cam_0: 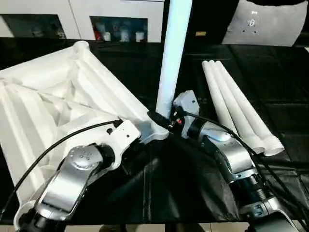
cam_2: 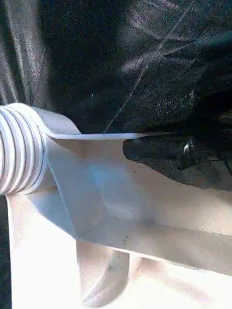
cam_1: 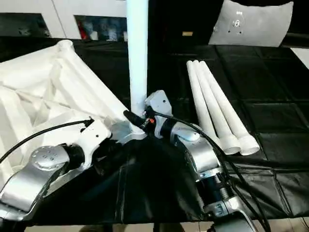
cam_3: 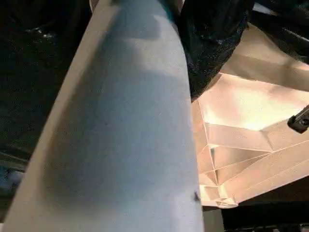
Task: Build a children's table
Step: Insert table leg to table base, then rotate leg to tighten
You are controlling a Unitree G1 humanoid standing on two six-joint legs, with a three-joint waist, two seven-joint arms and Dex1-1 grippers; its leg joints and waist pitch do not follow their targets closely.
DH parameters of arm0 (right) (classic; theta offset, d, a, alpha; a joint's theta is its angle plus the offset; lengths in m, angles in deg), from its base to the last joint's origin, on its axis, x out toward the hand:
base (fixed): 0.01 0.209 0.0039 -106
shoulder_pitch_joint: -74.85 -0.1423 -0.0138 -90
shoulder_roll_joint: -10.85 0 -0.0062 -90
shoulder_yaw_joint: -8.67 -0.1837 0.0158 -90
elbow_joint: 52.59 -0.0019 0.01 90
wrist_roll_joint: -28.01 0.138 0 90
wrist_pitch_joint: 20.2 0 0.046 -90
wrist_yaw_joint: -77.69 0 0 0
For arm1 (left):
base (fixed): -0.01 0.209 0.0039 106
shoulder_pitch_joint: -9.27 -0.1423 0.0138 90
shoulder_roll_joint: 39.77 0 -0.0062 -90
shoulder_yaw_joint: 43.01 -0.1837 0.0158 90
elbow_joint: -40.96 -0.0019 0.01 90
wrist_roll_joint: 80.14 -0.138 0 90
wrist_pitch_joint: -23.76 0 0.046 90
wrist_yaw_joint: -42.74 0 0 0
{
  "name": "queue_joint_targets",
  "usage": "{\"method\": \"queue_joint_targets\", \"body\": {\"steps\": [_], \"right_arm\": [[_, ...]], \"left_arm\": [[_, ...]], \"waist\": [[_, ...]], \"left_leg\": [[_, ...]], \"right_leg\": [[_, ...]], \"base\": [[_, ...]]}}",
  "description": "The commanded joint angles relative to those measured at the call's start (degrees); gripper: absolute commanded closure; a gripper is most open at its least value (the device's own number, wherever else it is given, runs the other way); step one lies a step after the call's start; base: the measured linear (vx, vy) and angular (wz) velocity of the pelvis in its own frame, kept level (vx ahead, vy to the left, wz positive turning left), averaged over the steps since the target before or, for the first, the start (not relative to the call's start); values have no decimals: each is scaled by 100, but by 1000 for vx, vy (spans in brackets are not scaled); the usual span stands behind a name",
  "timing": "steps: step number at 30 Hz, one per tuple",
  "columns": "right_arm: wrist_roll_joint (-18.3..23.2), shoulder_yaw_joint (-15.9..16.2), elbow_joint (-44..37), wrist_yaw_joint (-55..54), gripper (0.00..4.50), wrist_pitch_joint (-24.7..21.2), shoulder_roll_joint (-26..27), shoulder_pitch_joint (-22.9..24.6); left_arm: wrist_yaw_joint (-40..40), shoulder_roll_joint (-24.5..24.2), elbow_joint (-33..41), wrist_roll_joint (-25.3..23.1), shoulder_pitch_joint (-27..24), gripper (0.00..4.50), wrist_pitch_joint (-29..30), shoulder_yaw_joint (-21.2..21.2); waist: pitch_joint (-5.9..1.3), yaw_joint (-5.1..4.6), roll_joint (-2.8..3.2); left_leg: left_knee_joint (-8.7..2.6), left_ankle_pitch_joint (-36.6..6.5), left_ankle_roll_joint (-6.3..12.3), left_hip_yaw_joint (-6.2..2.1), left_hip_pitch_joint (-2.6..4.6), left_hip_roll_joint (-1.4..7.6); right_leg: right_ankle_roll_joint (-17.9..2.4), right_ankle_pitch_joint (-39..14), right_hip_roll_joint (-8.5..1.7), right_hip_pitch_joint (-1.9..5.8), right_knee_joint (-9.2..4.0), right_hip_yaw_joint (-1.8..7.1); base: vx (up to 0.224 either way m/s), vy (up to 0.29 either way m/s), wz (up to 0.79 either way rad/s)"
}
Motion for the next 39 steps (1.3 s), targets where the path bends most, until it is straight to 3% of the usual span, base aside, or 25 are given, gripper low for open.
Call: {"method": "queue_joint_targets", "body": {"steps": [1,2,4,6,7,10,11,12,13,14,16,17,19,22,24,26,31,34,39], "right_arm": [[-391,228,956,-132,225,-463,-66,386],[-360,195,964,-127,201,-413,-63,382],[-321,177,948,-88,185,-407,-78,393],[-321,176,913,-68,161,-348,-117,427],[-317,173,884,-47,161,-322,-154,460],[-298,101,791,-6,139,-208,-241,565],[-290,73,778,9,120,-180,-259,590],[-260,33,703,70,106,-113,-319,655],[-164,-13,549,228,97,-67,-409,759],[-89,-46,398,385,97,17,-501,858],[-89,-46,398,385,74,17,-501,858],[-13,-103,233,522,60,72,-587,965],[79,-175,68,658,49,90,-690,1065],[251,-386,-165,931,18,137,-997,1187],[418,-580,-278,1265,3,219,-1307,1113],[437,-598,-291,1312,3,228,-1341,1090],[542,-658,-356,1799,3,340,-1647,840],[612,-609,-415,2047,3,268,-1744,755],[500,-294,-425,2464,3,237,-1789,537]], "left_arm": [[101,27,51,-47,126,450,-125,-29],[22,-1,-94,6,230,450,-144,-41],[-10,-16,-233,48,321,450,-176,-37],[-57,-65,-395,33,403,450,-326,-63],[-92,-121,-518,-13,462,450,-451,-110],[-202,-193,-802,-45,587,450,-704,-155],[-222,-199,-871,-43,616,450,-761,-154],[-264,-209,-976,-30,666,450,-840,-146],[-323,-238,-1108,-34,729,450,-969,-151],[-384,-258,-1219,-15,782,450,-1061,-152],[-384,-258,-1219,-15,782,450,-1061,-152],[-458,-291,-1336,19,834,450,-1236,-173],[-574,-336,-1437,59,877,450,-1371,-223],[-863,-420,-1687,116,959,450,-1794,-349],[-1305,-557,-1903,159,1000,450,-2276,-517],[-1360,-580,-1918,158,1002,450,-2310,-542],[-2021,-829,-2129,179,1027,450,-3033,-798],[-2191,-895,-2259,156,1072,450,-3275,-868],[-2527,-980,-2423,113,1201,450,-3602,-989]], "waist": [[-211,62,75],[-220,69,140],[-242,73,128],[-268,100,129],[-270,120,169],[-305,171,171],[-317,184,165],[-345,201,166],[-360,217,214],[-379,221,180],[-392,237,182],[-390,228,218],[-410,232,215],[-434,229,229],[-428,240,233],[-424,242,241],[-431,294,247],[-430,332,258],[-443,340,247]], "left_leg": [[-371,-1461,190,-199,-6,387],[-367,-1477,172,-204,10,389],[-345,-1472,142,-186,33,375],[-333,-1293,172,-183,6,384],[-321,-1274,194,-169,25,378],[-293,-1249,178,-145,54,373],[-284,-1152,192,-146,34,370],[-260,-950,236,-138,23,366],[-254,-873,257,-151,18,361],[-232,-740,322,-141,8,358],[-215,-587,395,-137,-4,351],[-213,-573,440,-143,-27,344],[-193,-559,475,-142,-28,350],[-159,-357,621,-149,-43,361],[-138,-407,683,-141,-49,352],[-139,-474,671,-135,-39,367],[-121,-506,671,-133,-17,375],[-118,-554,640,-120,7,382],[-107,-565,576,-128,-19,383]], "right_leg": [[-1012,-2052,-524,133,-478,303],[-1047,-2032,-528,125,-471,302],[-1108,-1823,-487,120,-456,292],[-1173,-1424,-494,161,-412,290],[-1189,-1333,-486,145,-425,281],[-1209,-1237,-483,152,-411,288],[-1260,-1076,-489,173,-391,291],[-1297,-781,-489,205,-358,285],[-1316,-656,-484,223,-336,277],[-1341,-386,-472,243,-308,270],[-1388,-143,-479,263,-281,270],[-1445,-105,-484,274,-284,258],[-1505,-102,-489,286,-275,252],[-1572,301,-472,303,-214,229],[-1582,240,-488,302,-227,234],[-1594,76,-496,290,-233,230],[-1607,-119,-497,265,-227,226],[-1607,-130,-486,247,-214,225],[-1611,-154,-511,262,-192,223]], "base": [[0,0,0],[0,0,0],[0,0,0],[0,0,0],[0,0,0],[0,0,0],[0,0,0],[0,0,0],[0,0,0],[0,0,0],[0,0,0],[0,0,0],[0,0,0],[0,0,0],[0,0,0],[0,0,0],[0,0,0],[0,0,0],[0,0,0]]}}
